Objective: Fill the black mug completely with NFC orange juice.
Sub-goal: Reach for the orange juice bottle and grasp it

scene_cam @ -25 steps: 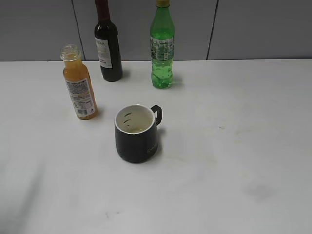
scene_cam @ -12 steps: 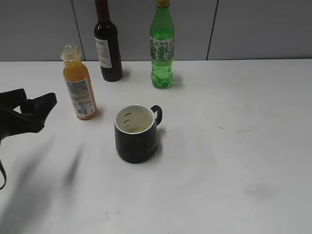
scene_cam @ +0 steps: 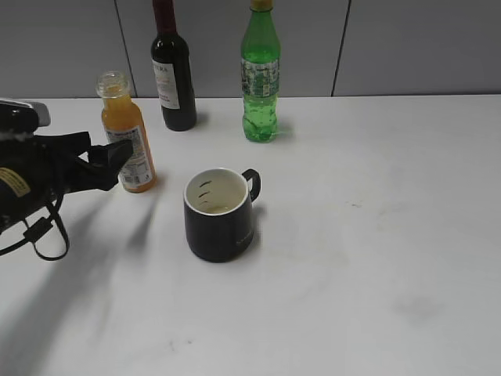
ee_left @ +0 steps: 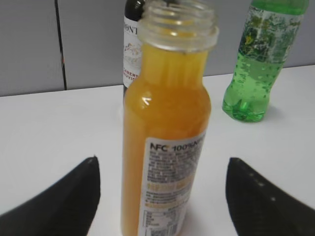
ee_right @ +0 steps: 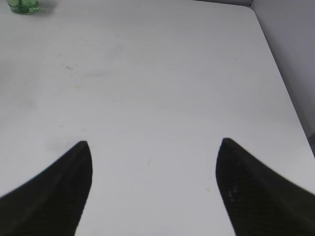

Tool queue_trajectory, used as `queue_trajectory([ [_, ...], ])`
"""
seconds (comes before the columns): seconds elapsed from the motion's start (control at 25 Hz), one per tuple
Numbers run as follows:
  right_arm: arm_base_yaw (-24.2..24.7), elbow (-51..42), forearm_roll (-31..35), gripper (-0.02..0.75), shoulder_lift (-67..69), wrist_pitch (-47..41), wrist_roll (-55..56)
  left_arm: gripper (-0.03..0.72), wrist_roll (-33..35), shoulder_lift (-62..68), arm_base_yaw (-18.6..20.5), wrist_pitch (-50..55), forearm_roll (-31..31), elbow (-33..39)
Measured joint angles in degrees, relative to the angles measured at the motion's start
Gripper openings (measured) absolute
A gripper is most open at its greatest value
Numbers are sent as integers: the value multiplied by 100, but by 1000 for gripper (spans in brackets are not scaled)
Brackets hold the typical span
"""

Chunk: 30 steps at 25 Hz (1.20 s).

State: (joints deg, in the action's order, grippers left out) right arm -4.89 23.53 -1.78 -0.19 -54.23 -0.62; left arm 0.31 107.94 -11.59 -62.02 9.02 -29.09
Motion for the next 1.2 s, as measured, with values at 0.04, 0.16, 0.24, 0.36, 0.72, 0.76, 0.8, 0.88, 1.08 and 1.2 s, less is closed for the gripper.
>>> queue_trajectory([
  [0.04, 0, 0, 0, 594, 0, 0, 0, 610, 0, 116, 0, 55, 41, -119],
  [0.16, 0, 0, 0, 594, 0, 0, 0, 655, 0, 433, 0, 287, 133, -513],
  [0.24, 0, 0, 0, 594, 0, 0, 0, 669, 0, 614, 0, 393, 178, -754],
  [0.36, 0, 0, 0, 594, 0, 0, 0, 673, -31, 803, 0, 473, 202, -1028],
  [0.72, 0, 0, 0, 594, 0, 0, 0, 671, -31, 1408, 0, 508, 288, -1710],
  [0.76, 0, 0, 0, 594, 0, 0, 0, 671, -31, 1482, 0, 508, 313, -1801],
  [0.8, 0, 0, 0, 594, 0, 0, 0, 671, -31, 1560, 0, 508, 331, -1876],
  [0.88, 0, 0, 0, 594, 0, 0, 0, 669, -31, 1721, 0, 503, 393, -2042],
  [1.08, 0, 0, 0, 594, 0, 0, 0, 619, -31, 1969, 0, 473, 636, -2279],
  [1.2, 0, 0, 0, 594, 0, 0, 0, 473, 0, 2027, 0, 394, 696, -2322],
])
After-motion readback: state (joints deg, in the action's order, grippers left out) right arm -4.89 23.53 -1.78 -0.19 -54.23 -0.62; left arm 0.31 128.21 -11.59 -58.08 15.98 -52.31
